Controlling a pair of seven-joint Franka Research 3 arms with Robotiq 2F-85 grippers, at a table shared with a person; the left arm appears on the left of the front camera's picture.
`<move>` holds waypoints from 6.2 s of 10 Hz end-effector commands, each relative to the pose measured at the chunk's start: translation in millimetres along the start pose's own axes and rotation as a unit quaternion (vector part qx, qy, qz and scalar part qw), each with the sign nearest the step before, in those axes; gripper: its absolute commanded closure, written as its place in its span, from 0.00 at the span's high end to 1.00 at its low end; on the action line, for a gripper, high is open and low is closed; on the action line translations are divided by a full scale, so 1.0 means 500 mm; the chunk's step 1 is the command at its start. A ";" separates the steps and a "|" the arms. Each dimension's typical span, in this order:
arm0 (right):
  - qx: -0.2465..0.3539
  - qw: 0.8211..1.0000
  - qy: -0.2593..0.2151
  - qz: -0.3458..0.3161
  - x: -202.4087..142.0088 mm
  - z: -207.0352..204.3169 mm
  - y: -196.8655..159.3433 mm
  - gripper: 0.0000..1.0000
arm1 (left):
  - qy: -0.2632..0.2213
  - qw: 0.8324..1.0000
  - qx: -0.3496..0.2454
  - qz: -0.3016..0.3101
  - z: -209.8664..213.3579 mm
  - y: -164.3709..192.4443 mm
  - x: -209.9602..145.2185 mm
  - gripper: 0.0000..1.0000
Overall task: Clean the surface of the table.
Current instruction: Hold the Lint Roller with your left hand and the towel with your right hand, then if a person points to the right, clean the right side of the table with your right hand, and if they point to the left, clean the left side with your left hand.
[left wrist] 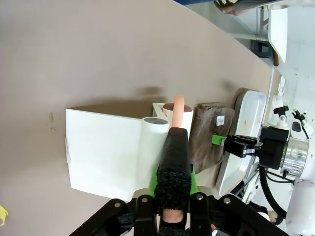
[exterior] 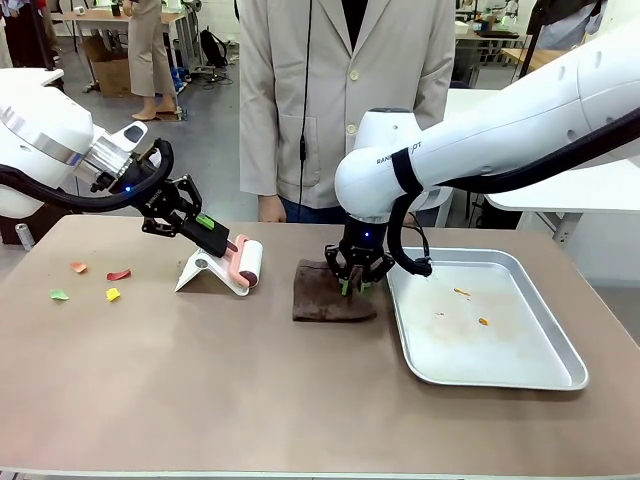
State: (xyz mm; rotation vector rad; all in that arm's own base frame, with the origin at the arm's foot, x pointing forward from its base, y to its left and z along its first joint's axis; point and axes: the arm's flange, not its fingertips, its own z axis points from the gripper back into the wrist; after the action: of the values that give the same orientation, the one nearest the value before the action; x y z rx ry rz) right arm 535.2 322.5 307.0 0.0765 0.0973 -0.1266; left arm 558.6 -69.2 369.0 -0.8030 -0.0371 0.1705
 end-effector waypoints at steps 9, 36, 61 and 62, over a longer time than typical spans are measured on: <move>0.019 1.000 0.013 0.008 0.007 -0.012 -0.004 0.00 | -0.040 0.999 -0.033 -0.018 0.020 0.006 -0.013 0.00; 0.601 0.783 -0.137 -0.086 -0.288 0.180 -0.893 0.00 | -0.079 0.915 -0.395 -0.037 0.480 0.596 -0.048 0.04; 0.600 0.785 -0.127 -0.088 -0.275 0.193 -0.912 0.00 | -0.071 0.926 -0.368 -0.042 0.481 0.608 -0.057 0.04; 0.600 0.785 -0.127 -0.088 -0.275 0.193 -0.912 0.00 | -0.071 0.926 -0.368 -0.042 0.481 0.608 -0.057 0.04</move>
State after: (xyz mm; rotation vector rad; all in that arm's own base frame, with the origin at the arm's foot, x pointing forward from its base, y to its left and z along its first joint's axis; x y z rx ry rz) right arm 351.4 -120.4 380.5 1.3344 -0.2719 -0.3802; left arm 468.6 305.4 314.2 -1.5435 -0.2799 0.1490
